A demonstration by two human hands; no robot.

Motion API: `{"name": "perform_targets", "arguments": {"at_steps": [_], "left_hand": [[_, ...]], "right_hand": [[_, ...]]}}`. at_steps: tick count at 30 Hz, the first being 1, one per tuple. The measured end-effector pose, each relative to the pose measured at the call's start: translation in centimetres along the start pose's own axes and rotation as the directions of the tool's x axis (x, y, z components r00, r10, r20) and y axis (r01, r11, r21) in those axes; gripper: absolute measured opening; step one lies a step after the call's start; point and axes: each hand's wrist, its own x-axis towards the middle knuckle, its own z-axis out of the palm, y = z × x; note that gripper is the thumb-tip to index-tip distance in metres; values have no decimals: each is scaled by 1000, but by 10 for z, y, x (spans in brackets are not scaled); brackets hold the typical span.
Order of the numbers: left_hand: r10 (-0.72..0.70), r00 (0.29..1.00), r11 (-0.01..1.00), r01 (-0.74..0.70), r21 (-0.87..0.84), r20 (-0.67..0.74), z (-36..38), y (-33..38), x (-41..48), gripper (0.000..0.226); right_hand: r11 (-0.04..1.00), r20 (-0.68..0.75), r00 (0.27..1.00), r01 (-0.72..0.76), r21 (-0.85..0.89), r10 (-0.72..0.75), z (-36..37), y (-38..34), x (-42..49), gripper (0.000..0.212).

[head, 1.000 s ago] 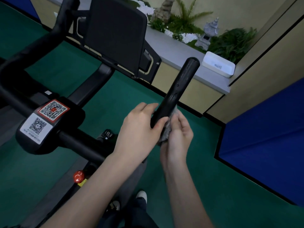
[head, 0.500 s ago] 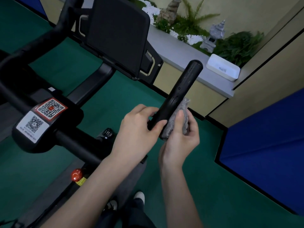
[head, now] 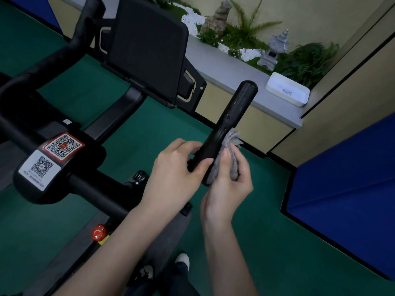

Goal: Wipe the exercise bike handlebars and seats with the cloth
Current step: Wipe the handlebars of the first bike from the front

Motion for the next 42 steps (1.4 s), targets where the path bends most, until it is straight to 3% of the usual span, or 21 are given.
{"name": "perform_targets", "arguments": {"at_steps": [7,14,28,30,36,42], "left_hand": [[-8,1000,1000,8,-11,-9,0,0,0,31],[7,1000,1000,-7,-19,-12,1,-1,1,29],[-20,1000,999,20,-49,3,-1,-1,0,30],[-25,1000,999,26,-48,10,-1,-1,1,30],[-44,998,998,45,-50,37,-3,0,1,30],[-62,996,996,66,-56,71,-4,-2,1,33]], "right_hand": [[947,43,963,269,-174,-265,14,-12,30,18],[777,193,852,523,-351,-487,10,-14,34,13],[571,344,695,717,-400,-631,24,-34,58,13],[500,420,640,767,-402,-643,21,-35,59,10],[245,770,364,930,-273,-524,6,-44,64,6],[105,870,259,966,-237,-419,21,-74,90,10]]}}
